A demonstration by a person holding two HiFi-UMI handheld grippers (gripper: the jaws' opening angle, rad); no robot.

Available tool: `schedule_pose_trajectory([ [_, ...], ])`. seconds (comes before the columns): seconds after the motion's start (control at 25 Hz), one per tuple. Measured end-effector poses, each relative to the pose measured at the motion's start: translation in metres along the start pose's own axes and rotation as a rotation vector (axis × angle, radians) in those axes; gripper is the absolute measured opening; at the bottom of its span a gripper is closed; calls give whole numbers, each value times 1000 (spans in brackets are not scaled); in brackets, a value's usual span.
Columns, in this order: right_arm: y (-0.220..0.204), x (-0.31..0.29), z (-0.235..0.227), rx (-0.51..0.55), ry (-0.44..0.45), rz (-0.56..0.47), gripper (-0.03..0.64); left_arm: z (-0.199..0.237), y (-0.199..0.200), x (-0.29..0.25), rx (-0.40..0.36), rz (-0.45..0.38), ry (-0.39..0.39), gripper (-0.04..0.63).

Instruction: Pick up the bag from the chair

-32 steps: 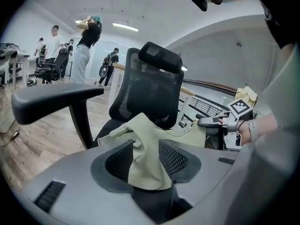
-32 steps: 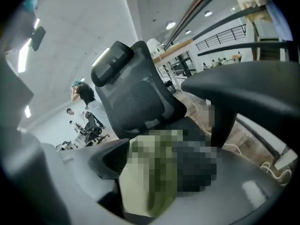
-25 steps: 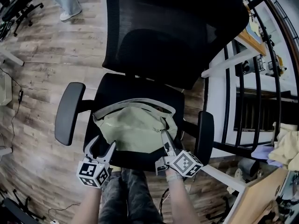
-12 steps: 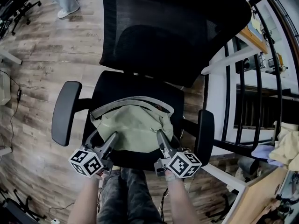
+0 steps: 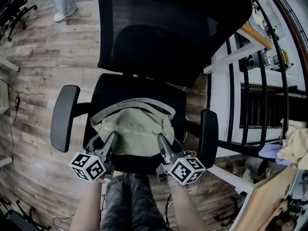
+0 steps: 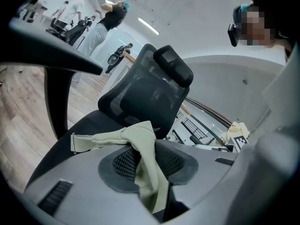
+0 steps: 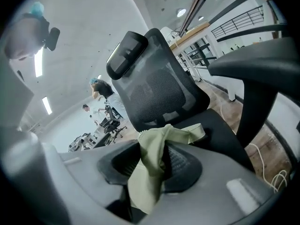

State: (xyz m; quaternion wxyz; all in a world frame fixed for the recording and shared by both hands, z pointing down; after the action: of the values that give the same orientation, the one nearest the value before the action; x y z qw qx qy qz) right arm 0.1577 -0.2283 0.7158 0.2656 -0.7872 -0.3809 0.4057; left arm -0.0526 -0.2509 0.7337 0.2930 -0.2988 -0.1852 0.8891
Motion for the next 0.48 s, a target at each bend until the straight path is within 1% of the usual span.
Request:
schedule_pose_trajectory([
  [0.12, 5, 1, 5, -14, 9, -20, 129, -8, 2, -2, -14, 11, -15, 61],
  [0.2, 8, 1, 8, -29, 13, -34, 129, -13, 4, -3, -29, 14, -23, 46],
  [0.36, 20, 2, 14, -46, 20, -65, 117, -25, 12, -4, -38, -5, -41, 35],
  [0.48, 28, 3, 20, -48, 29, -83, 114, -37, 23, -8, -60, -5, -62, 32],
])
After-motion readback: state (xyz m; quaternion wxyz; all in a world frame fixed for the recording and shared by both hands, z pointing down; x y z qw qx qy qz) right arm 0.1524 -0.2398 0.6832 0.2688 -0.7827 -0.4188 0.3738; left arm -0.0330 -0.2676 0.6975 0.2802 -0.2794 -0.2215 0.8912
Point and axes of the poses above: the fingertips, and each gripper's own axes: x backward along the fingers, z to its left, y out of its top, the point moved 1 cm from there along x, backward along the fingers, and after that the axes turned 11 degrees about x, right-handed, at the moved point
